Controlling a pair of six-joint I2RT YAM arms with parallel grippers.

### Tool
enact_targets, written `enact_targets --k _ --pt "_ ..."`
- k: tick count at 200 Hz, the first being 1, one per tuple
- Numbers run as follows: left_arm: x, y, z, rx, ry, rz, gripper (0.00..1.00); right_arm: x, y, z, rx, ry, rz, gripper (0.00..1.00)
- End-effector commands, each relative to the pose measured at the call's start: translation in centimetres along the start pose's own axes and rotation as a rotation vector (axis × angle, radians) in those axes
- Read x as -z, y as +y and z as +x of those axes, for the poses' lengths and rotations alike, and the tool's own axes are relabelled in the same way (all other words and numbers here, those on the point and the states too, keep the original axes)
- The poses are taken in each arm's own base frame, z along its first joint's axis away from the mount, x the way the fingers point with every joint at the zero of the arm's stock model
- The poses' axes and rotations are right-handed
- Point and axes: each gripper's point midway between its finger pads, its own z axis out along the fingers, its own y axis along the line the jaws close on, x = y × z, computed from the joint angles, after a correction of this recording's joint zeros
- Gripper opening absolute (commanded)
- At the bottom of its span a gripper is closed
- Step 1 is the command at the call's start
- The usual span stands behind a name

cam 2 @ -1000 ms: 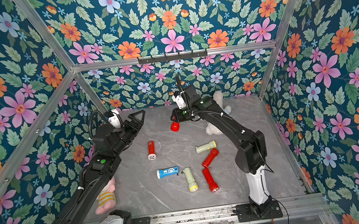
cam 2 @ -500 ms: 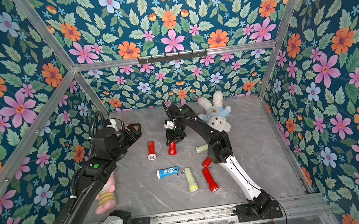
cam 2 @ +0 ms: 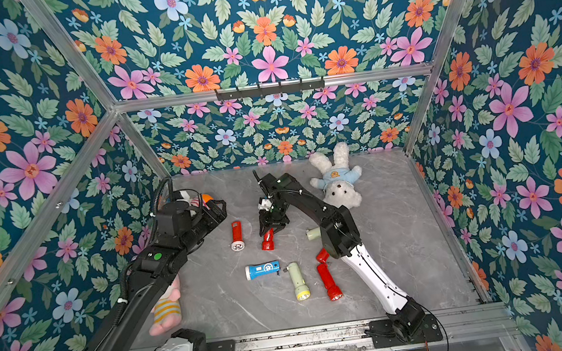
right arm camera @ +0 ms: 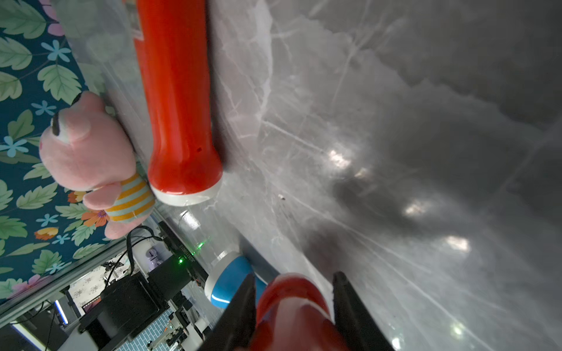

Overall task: Close the plug at the bottom of the flashlight
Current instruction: Place the flashlight at the center of the board.

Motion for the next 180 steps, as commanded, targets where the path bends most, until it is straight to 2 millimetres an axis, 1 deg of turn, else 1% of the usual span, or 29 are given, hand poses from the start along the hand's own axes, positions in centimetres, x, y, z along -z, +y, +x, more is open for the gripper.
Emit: enact_targets --k 1,12,19,51,78,90,97,119,136,164,180 --pt "0.0 -0.2 -0.1 0.001 -0.003 0.011 0.89 -0.3 -0.6 -0.7 -0.032 -0.021 0.027 0.01" --pt "0.0 -0.2 -0.1 0.0 -0.003 0.011 0.89 -0.5 -0.9 -0.8 -0.037 -0.023 0.034 0.05" --pt "0.0 -0.2 -0.1 0.001 -0.003 0.01 0.9 -0.7 -1.1 -0.8 -0.04 -0.025 0.04 0.1" --pt "-0.4 -0.3 0.3 0.005 0.013 0.016 0.9 -1.1 -1.9 -1.3 -0.055 -0.046 0.071 0.26" --pt "-0.5 -0.2 0.4 0.007 0.017 0.019 0.9 -1.3 -2.1 -1.7 -0.059 -0.061 0.075 0.31" --pt "-0.5 -0.3 0.4 0.006 0.015 0.02 0.9 -1.4 -2.2 -1.8 -0.064 -0.066 0.071 0.36" --pt "-0.5 -0.2 0.5 0.006 0.017 0.021 0.9 -1.5 -2.2 -1.9 -0.066 -0.066 0.064 0.37" --pt "-0.6 -0.2 0.5 0.005 0.017 0.021 0.9 -1.7 -1.7 -2.2 -0.063 -0.081 0.03 0.41" --pt "-0.6 -0.1 0.6 0.003 0.019 0.019 0.9 -1.9 -1.4 -2.6 -0.066 -0.097 0.003 0.47" --pt "-0.8 0.0 0.9 0.001 0.027 0.022 0.9 -2.0 -0.9 -3.0 -0.057 -0.113 -0.033 0.51" --pt "-0.9 0.0 1.0 0.002 0.031 0.026 0.9 -2.0 -0.4 -3.3 -0.053 -0.125 -0.067 0.59"
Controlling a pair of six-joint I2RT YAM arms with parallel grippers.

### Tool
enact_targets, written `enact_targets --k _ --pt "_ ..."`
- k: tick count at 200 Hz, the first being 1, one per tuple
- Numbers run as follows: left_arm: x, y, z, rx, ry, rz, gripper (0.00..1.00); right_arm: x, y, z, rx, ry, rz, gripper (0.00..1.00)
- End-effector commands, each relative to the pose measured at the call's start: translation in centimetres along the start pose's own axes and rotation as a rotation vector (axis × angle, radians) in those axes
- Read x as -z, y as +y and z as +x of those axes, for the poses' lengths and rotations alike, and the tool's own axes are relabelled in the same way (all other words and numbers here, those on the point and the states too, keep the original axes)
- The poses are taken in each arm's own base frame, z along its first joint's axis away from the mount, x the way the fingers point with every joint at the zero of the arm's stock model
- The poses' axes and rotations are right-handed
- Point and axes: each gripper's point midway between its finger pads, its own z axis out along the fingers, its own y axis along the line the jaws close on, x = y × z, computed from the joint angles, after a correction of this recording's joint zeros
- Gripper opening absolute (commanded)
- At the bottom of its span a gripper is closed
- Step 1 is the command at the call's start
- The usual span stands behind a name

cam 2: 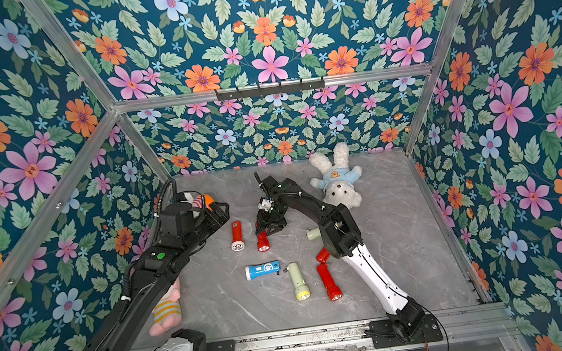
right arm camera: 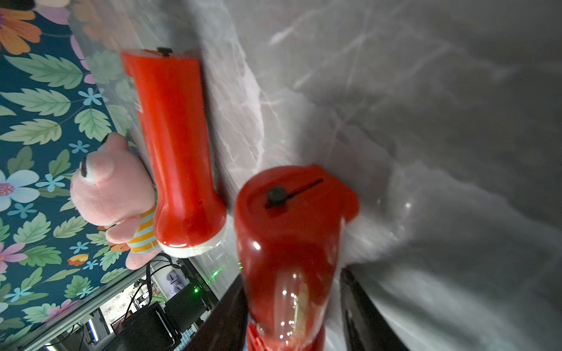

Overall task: Close the plug at the bottom of the flashlight
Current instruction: Place the flashlight at the center of the board.

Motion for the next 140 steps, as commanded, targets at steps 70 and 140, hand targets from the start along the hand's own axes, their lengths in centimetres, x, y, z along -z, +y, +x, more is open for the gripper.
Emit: enact_targets --k 70,140 --pt "-0.5 -0.2 0.0 -0.004 -0.003 0.014 0.91 1.6 0.9 -1.6 0.016 -0.111 -0.046 0.6" --pt "-0.7 1.5 0.1 -0.019 -0.01 -0.074 0.91 6.7 1.2 0.9 0.109 -0.243 0.05 0.6"
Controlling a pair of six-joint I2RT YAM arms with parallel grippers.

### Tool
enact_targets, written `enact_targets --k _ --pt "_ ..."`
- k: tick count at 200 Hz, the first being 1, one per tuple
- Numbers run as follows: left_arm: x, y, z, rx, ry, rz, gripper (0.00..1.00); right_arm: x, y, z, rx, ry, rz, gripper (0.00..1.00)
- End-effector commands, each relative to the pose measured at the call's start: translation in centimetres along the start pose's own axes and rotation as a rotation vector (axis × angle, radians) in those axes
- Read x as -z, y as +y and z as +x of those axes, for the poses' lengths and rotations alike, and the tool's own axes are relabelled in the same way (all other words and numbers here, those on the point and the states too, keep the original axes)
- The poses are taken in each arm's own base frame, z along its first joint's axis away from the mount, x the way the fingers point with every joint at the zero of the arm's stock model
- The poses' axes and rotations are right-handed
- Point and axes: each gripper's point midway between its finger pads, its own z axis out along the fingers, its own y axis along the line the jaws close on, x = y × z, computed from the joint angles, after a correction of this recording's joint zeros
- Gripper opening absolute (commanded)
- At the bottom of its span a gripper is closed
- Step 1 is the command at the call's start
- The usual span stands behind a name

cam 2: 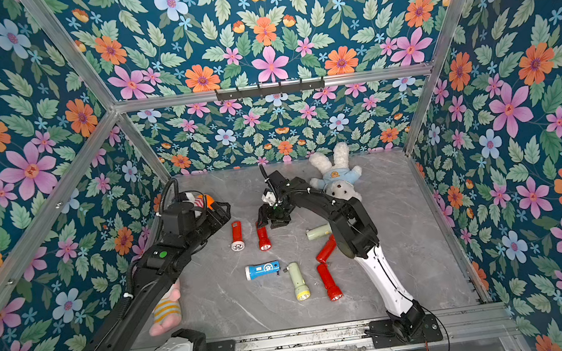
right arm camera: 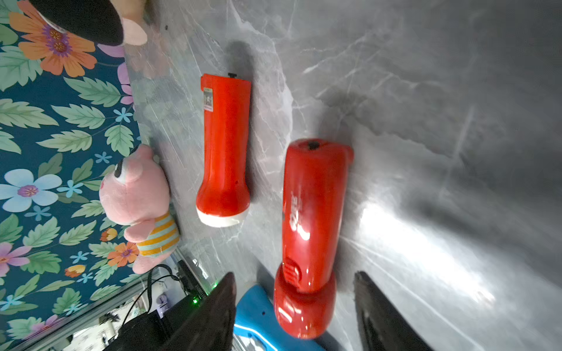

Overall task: Close the plug at the bottom of the flashlight
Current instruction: Place the flashlight at the center of the board.

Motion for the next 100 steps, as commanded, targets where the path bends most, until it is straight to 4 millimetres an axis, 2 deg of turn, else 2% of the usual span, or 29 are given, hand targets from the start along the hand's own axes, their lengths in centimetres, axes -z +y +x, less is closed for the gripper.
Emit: enact_targets --k 1,26,48,60,84,100 --pt "-0.2 1.3 0.1 -0.015 -0.007 -0.064 0.91 1.5 -0.2 -0.2 0.058 -0.076 0.037 0.6" --pt "-0.6 2.5 0.8 -0.01 0.011 -0.108 0.9 2.0 -1.3 1.9 0.067 -0.051 0.068 0.52" --pt "-0.9 3.1 1.3 -0.003 0.017 -0.12 0.91 1.2 -1.9 3.8 0.055 -0.02 0.068 0.55" --pt "-1.1 3.4 1.5 0.002 0.02 -0.129 0.91 0.4 -1.5 4.6 0.064 -0.001 0.05 0.57" --pt "-1.2 3.2 1.6 0.006 0.029 -0.12 0.92 -1.4 -1.2 5.2 0.071 0.024 0.036 0.59" --pt "-1.2 3.1 1.7 0.007 0.036 -0.112 0.92 -2.2 -0.4 4.7 0.073 0.028 -0.023 0.59"
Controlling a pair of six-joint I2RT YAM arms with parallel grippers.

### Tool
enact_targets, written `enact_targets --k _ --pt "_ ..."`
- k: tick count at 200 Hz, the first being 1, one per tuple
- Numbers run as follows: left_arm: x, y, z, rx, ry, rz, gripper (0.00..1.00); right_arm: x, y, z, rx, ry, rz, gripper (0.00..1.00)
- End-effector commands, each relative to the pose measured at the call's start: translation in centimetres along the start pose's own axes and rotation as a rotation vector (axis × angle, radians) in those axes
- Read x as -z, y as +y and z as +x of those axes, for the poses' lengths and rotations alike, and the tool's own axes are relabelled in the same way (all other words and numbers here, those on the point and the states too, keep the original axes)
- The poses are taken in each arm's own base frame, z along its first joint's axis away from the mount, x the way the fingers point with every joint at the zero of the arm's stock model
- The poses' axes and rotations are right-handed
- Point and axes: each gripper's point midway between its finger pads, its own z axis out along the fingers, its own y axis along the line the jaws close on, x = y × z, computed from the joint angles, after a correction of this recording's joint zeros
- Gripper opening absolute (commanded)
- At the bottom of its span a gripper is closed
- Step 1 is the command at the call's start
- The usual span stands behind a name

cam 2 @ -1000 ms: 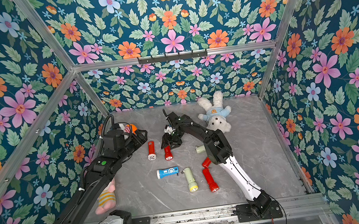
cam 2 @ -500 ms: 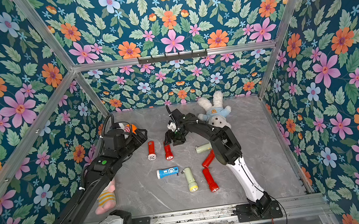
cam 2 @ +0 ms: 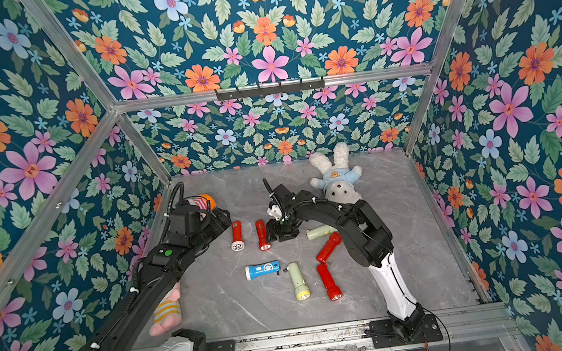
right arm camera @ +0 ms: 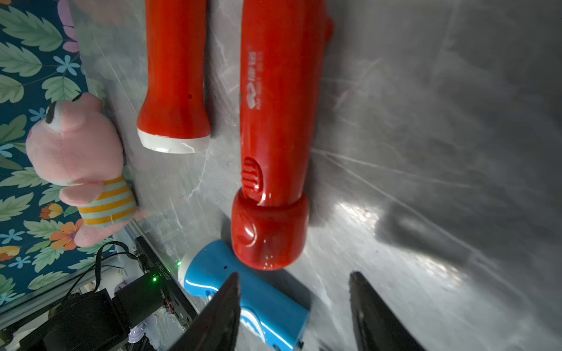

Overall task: Close the plug at the bottom of the flashlight
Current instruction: Move the flashlight at the center of the board.

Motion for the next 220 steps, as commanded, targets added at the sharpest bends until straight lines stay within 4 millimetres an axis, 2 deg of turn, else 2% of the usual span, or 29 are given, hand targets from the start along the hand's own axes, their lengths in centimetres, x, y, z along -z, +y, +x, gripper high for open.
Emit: enact_targets --k 1,61,83,107,156,184,200,220 --pt "0.0 0.0 -0.1 0.01 -0.003 0.003 0.92 -1.0 1.2 -1.1 0.023 -0.02 -0.077 0.59" --pt "-0.1 0.0 0.4 0.01 0.012 0.018 0.93 -2.7 3.8 -4.9 0.057 -0.063 -0.198 0.6" --pt "-0.3 0.2 0.6 0.013 0.02 0.015 0.93 -3.8 4.5 -5.5 0.064 -0.054 -0.196 0.6" --pt "-0.5 0.2 0.8 0.014 0.028 0.022 0.93 -4.8 4.5 -6.1 0.055 -0.059 -0.173 0.6" --pt "-0.9 0.2 1.0 0.014 0.04 0.024 0.93 -5.1 4.1 -6.3 0.041 -0.059 -0.156 0.6" --pt "-0.9 -0.1 0.7 0.005 0.037 0.033 0.94 -2.9 4.3 -6.1 0.069 -0.109 -0.151 0.56" --pt "-0.8 -0.2 0.4 -0.008 0.031 0.025 0.97 0.1 3.9 -6.1 0.103 -0.205 -0.08 0.55" --pt "-0.9 -0.4 0.2 -0.035 0.03 0.031 0.98 5.0 3.1 -5.6 0.178 -0.348 0.046 0.57"
